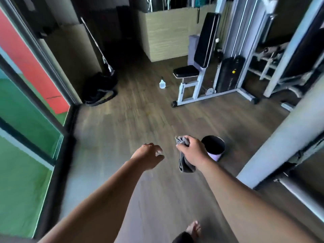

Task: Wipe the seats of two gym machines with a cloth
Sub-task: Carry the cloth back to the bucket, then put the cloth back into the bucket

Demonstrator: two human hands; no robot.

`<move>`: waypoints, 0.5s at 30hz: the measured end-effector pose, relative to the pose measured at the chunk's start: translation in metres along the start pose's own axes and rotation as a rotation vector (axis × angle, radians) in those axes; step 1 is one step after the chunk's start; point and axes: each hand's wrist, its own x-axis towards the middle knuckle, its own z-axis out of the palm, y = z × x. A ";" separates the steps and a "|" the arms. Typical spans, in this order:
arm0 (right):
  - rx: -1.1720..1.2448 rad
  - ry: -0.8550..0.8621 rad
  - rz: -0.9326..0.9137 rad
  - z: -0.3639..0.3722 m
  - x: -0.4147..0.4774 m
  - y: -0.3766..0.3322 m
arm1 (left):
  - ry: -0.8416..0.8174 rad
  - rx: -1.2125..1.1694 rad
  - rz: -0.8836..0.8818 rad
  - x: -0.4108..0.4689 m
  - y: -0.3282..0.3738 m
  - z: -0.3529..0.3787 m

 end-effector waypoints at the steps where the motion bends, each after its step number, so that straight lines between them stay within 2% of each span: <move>1: 0.002 0.025 0.013 -0.005 0.024 0.003 | -0.007 -0.008 0.021 0.029 0.005 -0.002; 8: -0.014 0.157 0.134 -0.059 0.181 0.025 | -0.155 -0.049 0.157 0.209 0.064 -0.021; 15: 0.082 0.443 0.390 -0.111 0.318 0.056 | -0.411 -0.179 0.351 0.356 0.133 -0.027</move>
